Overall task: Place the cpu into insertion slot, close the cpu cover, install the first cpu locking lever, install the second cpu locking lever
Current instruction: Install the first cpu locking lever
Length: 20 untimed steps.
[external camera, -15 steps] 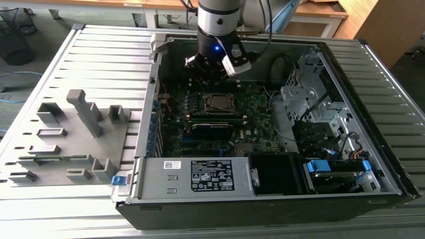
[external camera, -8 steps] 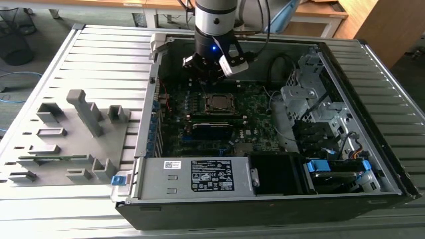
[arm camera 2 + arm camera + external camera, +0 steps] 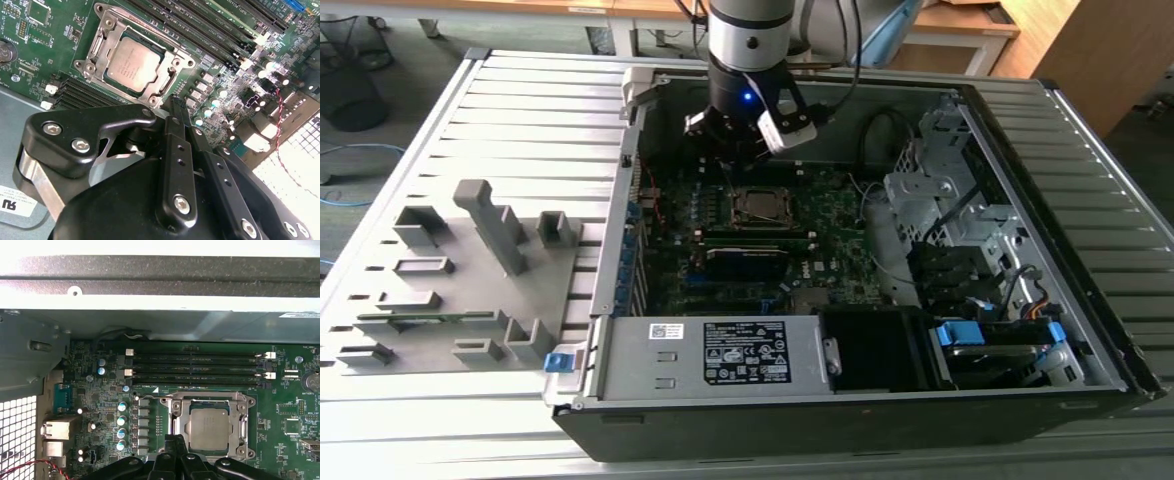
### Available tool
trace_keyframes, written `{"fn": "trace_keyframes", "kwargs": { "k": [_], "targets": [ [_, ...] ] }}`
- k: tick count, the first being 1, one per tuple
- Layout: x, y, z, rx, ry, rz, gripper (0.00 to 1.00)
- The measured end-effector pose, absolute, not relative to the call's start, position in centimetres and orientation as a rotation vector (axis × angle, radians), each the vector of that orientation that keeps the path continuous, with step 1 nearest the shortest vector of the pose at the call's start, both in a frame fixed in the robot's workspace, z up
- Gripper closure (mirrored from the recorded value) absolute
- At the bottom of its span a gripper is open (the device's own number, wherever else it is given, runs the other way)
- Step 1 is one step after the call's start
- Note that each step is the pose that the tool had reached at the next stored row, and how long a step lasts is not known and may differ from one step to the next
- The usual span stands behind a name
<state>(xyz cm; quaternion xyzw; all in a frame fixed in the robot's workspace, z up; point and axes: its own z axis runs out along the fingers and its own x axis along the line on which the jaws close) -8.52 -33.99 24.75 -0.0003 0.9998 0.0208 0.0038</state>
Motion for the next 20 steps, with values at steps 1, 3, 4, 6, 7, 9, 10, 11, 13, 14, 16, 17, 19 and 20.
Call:
{"fn": "trace_keyframes", "kwargs": {
  "k": [1,3,4,6,7,9,10,11,13,14,16,17,19,20],
  "targets": [
    [-8.55,-33.99,24.75,-0.001,3.133,0.065,0.89],
    [-8.64,-33.99,24.75,-0.001,3.133,0.065,0.89],
    [-8.70,-33.99,24.75,-0.001,3.133,0.065,0.89],
    [-8.79,-33.99,24.75,-0.001,3.133,0.065,0.89],
    [-8.81,-33.99,24.75,-0.001,3.133,0.065,0.89],
    [-8.84,-33.99,24.75,-0.001,3.133,0.065,0.89],
    [-8.84,-33.99,24.75,-0.001,3.133,0.065,0.89],
    [-8.85,-33.99,24.75,-0.001,3.133,0.065,0.89],
    [-8.89,-33.99,24.75,-0.001,3.133,0.065,0.89],
    [-8.92,-33.99,24.75,-0.001,3.133,0.065,0.89],
    [-8.99,-33.99,24.75,-0.001,3.133,0.065,0.89],
    [-9.02,-33.99,24.74,-0.001,3.133,0.065,0.89],
    [-9.08,-33.99,24.74,-0.001,3.133,0.065,0.89],
    [-9.13,-33.99,24.74,-0.001,3.133,0.065,0.89]
  ]
}}
